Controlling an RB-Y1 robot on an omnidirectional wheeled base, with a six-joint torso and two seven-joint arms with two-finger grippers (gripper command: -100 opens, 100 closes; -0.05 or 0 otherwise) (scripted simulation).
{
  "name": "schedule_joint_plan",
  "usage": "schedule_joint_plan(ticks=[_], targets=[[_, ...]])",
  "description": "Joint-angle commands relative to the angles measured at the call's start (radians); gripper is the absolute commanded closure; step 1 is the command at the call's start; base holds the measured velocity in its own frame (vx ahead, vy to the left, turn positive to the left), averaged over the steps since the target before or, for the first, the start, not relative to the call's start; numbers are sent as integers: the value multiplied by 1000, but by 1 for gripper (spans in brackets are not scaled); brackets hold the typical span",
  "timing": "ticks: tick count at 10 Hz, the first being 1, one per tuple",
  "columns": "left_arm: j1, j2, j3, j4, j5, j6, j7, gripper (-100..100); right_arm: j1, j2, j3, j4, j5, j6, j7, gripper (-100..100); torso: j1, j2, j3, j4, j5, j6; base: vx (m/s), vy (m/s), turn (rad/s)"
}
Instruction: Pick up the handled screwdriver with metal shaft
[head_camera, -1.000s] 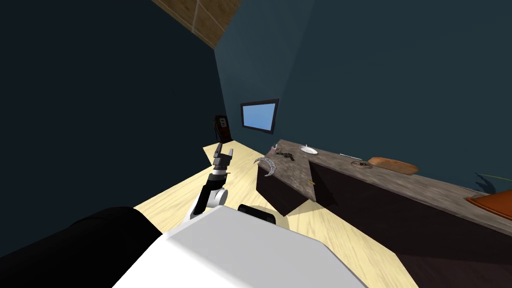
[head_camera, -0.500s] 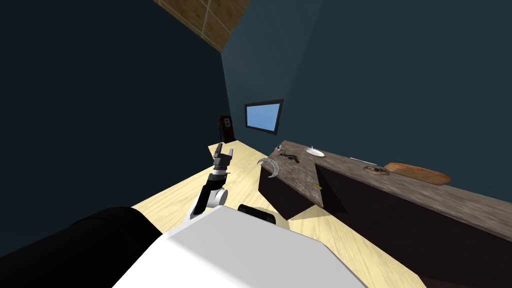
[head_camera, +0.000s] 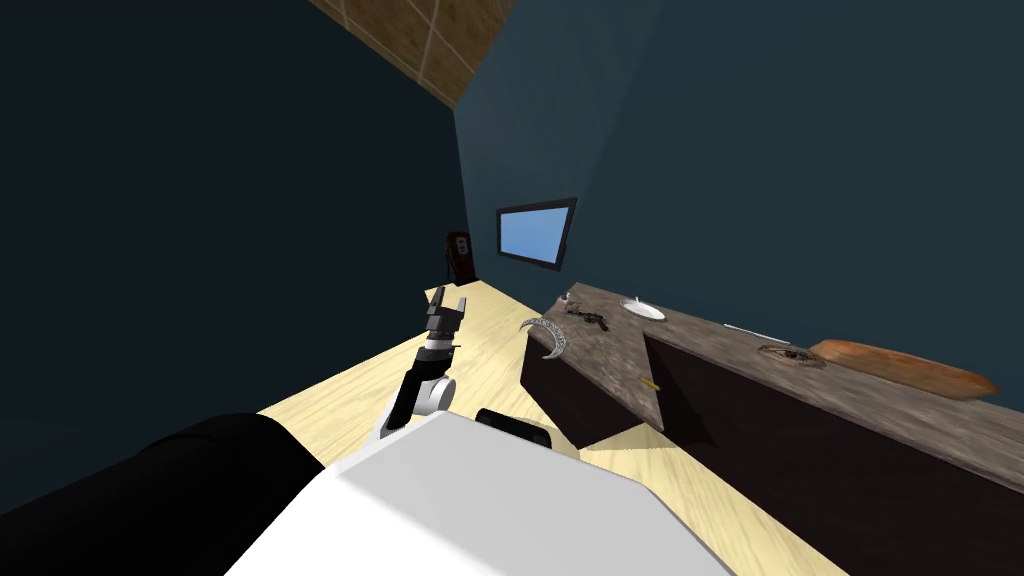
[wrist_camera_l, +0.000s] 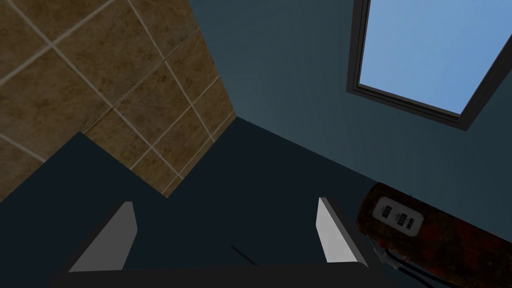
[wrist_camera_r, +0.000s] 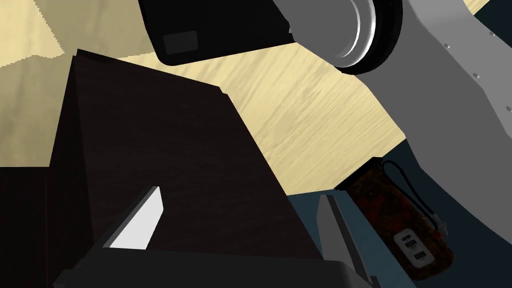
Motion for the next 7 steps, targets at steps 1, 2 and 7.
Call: schedule_joint_plan(ticks=[1,2,7], targets=[[0,0,0,0,0,0,0,0,-7,-9,6,31,5,-10,11,-100,0,0,0,0,0,0,10,8,-31],[0,0,0,0,0,0,0,0,12,-58,15,61,25,-14,16,-100,0,0,0,0,0,0,17,26,164],[0,0,0,0,0,0,0,0,44,-195,32,154,61,-19,27,-100,0,-1,0,0,0,-1,21,22,117]])
